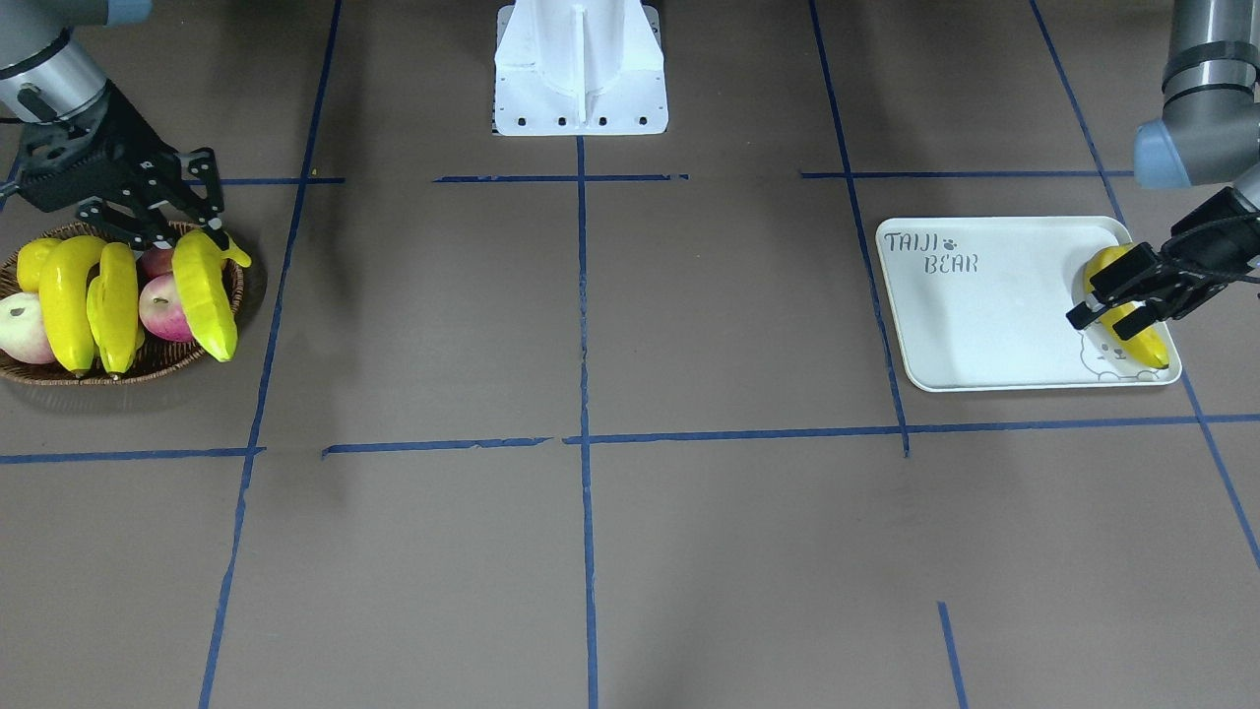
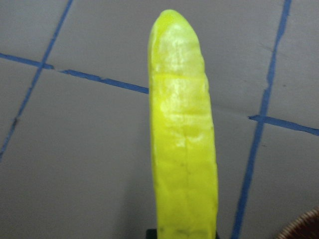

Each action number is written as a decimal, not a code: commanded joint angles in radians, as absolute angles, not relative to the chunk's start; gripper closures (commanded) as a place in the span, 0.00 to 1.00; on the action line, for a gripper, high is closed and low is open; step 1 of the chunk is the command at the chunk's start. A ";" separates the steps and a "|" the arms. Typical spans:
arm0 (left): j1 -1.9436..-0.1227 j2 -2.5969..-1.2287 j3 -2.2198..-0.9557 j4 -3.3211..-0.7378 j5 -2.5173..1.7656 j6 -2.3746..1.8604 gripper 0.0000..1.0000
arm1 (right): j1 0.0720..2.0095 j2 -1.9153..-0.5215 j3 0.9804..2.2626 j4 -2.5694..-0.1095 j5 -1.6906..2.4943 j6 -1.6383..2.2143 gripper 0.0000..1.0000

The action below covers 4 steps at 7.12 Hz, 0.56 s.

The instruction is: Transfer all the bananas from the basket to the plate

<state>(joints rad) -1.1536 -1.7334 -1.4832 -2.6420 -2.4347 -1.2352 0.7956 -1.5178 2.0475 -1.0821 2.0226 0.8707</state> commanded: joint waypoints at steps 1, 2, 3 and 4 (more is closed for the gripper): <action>-1.056 -1.875 -1.482 -2.643 -2.428 -1.480 0.00 | 0.694 -1.297 1.940 -1.085 1.936 1.043 0.99; -1.014 -1.952 -1.480 -2.643 -2.428 -1.596 0.00 | 0.648 -1.187 1.878 -1.085 1.893 1.108 0.99; -0.970 -2.023 -1.482 -2.643 -2.407 -1.653 0.00 | 0.615 -1.102 1.826 -1.085 1.870 1.147 0.99; -0.909 -2.072 -1.483 -2.642 -2.346 -1.695 0.00 | 0.592 -1.010 1.763 -1.085 1.840 1.191 0.99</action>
